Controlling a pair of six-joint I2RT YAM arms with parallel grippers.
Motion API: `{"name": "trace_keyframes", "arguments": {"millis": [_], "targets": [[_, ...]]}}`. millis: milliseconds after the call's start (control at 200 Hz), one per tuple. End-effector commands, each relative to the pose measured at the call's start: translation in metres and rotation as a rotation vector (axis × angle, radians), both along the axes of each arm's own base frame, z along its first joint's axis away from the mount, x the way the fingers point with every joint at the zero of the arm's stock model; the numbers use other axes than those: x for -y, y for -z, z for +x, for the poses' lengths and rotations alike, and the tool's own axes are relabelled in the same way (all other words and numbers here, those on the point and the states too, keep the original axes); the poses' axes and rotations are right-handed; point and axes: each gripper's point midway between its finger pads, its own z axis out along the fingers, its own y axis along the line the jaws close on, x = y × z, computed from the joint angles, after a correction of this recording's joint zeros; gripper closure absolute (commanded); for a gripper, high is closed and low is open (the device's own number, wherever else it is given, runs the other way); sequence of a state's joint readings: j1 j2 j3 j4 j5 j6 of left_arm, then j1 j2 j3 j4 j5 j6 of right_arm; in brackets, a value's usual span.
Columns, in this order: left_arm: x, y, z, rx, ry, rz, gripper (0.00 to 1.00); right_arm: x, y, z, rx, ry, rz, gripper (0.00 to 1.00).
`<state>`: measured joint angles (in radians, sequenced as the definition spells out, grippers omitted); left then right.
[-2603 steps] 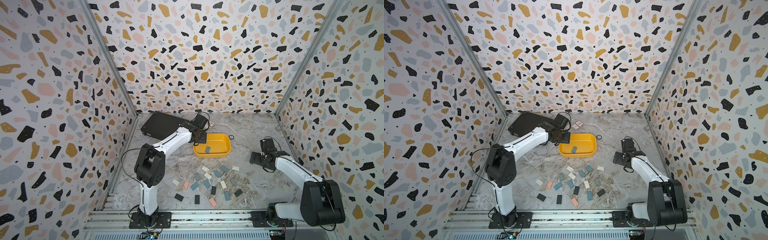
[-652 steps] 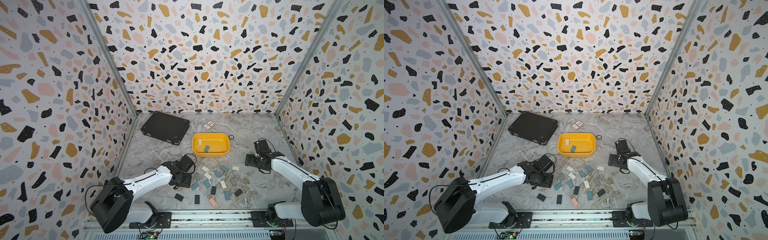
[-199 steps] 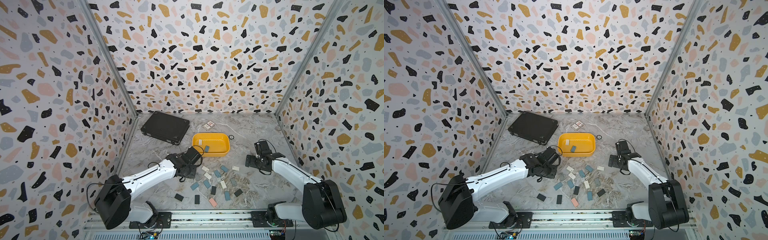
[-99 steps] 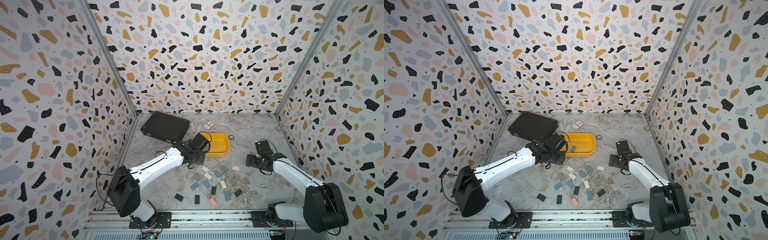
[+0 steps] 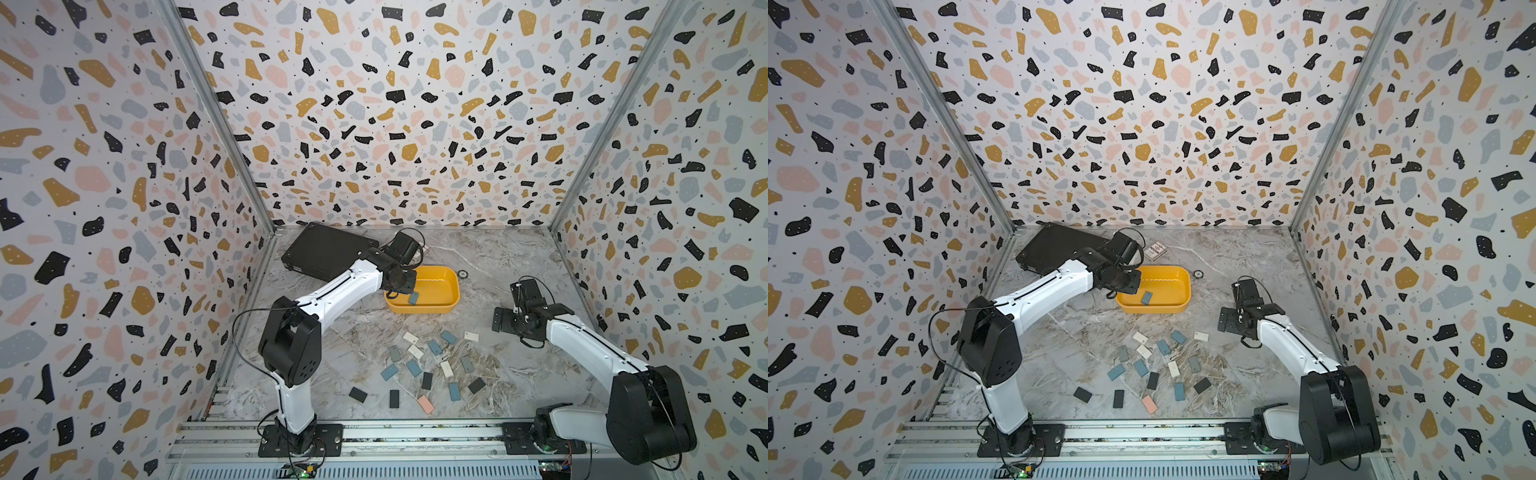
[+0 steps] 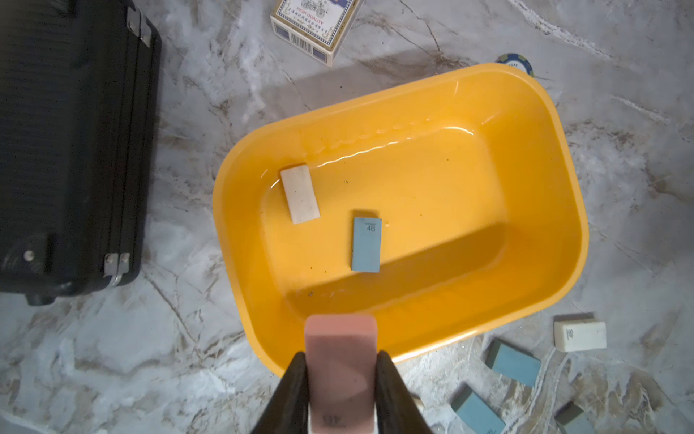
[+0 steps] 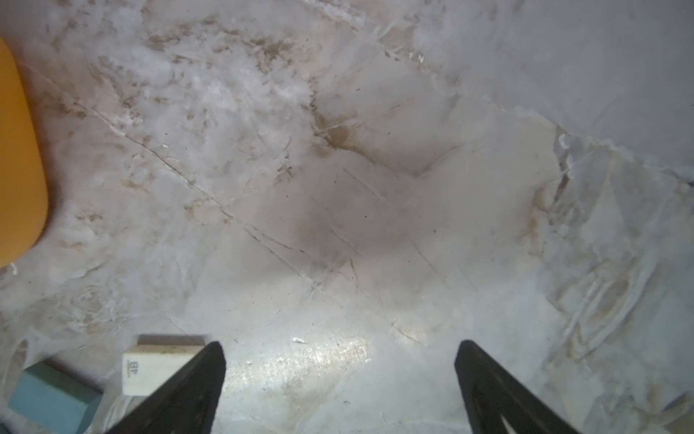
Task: Put the eraser in the storage box
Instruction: Place the eraser in the storage box.
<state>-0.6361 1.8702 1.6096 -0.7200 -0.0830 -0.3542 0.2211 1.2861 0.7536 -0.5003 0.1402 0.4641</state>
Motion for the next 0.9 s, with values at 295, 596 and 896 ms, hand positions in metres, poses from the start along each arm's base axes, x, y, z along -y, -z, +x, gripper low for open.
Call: {"name": "trace_keyframes", "arguments": {"millis": [295, 596, 896], "targets": [[0.016, -0.002, 0.044, 0.015, 0.011, -0.045, 0.70, -0.001, -0.001, 0.010, -0.006, -0.005, -0.021, 0.02], [0.020, 0.006, 0.066, 0.005, 0.002, -0.063, 0.70, 0.000, 0.000, 0.013, -0.015, -0.002, -0.033, 0.02], [0.025, 0.032, 0.079, -0.030, -0.009, -0.058, 0.70, 0.000, 0.000, 0.012, -0.020, -0.003, -0.034, 0.02]]}}
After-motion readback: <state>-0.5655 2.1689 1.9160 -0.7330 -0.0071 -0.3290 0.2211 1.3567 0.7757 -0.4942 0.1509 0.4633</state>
